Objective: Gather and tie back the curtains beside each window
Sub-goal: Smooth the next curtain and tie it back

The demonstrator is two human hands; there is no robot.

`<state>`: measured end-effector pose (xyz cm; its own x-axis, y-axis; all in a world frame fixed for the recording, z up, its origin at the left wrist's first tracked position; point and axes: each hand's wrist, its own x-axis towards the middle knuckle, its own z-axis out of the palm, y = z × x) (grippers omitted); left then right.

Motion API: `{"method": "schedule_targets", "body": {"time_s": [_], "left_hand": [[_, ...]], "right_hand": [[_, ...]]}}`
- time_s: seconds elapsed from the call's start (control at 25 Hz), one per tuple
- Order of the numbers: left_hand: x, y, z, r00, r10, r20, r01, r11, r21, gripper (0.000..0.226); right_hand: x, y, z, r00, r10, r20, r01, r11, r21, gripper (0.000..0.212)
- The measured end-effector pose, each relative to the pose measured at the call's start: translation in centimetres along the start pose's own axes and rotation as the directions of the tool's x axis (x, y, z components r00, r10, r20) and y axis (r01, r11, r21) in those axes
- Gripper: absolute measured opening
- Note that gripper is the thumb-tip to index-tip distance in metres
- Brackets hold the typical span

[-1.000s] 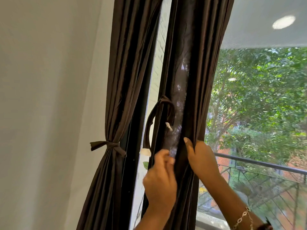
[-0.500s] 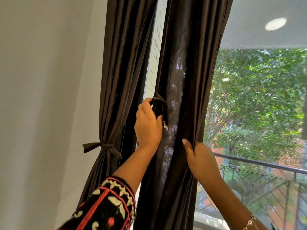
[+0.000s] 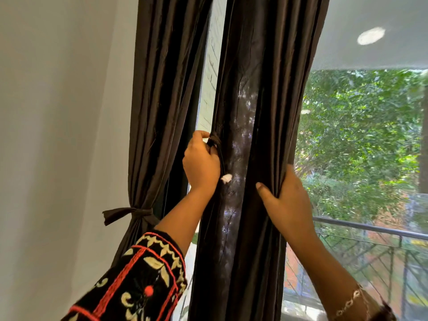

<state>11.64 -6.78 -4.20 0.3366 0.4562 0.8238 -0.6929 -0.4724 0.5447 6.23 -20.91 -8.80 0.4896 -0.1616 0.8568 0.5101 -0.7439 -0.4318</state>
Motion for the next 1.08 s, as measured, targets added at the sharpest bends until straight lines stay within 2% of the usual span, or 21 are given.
{"method": "schedule_targets", "body": {"time_s": [0.08, 0.24, 0.44, 0.68, 0.88, 1.08], "left_hand": [[0.2, -0.2, 0.0, 1.000, -0.030, 0.003, 0.030, 0.998, -0.048, 0.025], [0.2, -1.1, -0.3, 0.994, -0.104, 0.018, 0.105, 0.972, -0.212, 0.022], [0.8, -1.6, -0.6, 0.983, -0.114, 0.143, 0.158, 0.923, -0.351, 0.017], [0.9, -1.7, -1.0, 0.965, -0.061, 0.254, 0.173, 0.878, -0.446, 0.022], [0.7, -1.2, -1.0, 0.949, -0.020, 0.315, 0.179, 0.855, -0.486, 0.032], [0.8, -0.9, -0.6, 0.941, -0.032, 0.337, 0.223, 0.806, -0.548, 0.021]], "right_hand": [[0.7, -0.6, 0.6, 0.998, -0.027, -0.049, 0.025, 0.999, -0.040, 0.062], [1.3, -1.5, 2.3, 0.999, -0.045, 0.009, 0.046, 0.987, -0.155, 0.075], [2.1, -2.6, 5.0, 0.999, -0.034, 0.036, 0.044, 0.953, -0.301, 0.085], [2.7, -3.7, 7.1, 0.997, -0.046, 0.062, 0.064, 0.944, -0.325, 0.085], [3.2, -4.2, 7.6, 0.993, -0.084, 0.083, 0.104, 0.954, -0.281, 0.081], [3.7, -3.9, 7.8, 0.986, -0.138, 0.092, 0.156, 0.959, -0.237, 0.078]]}}
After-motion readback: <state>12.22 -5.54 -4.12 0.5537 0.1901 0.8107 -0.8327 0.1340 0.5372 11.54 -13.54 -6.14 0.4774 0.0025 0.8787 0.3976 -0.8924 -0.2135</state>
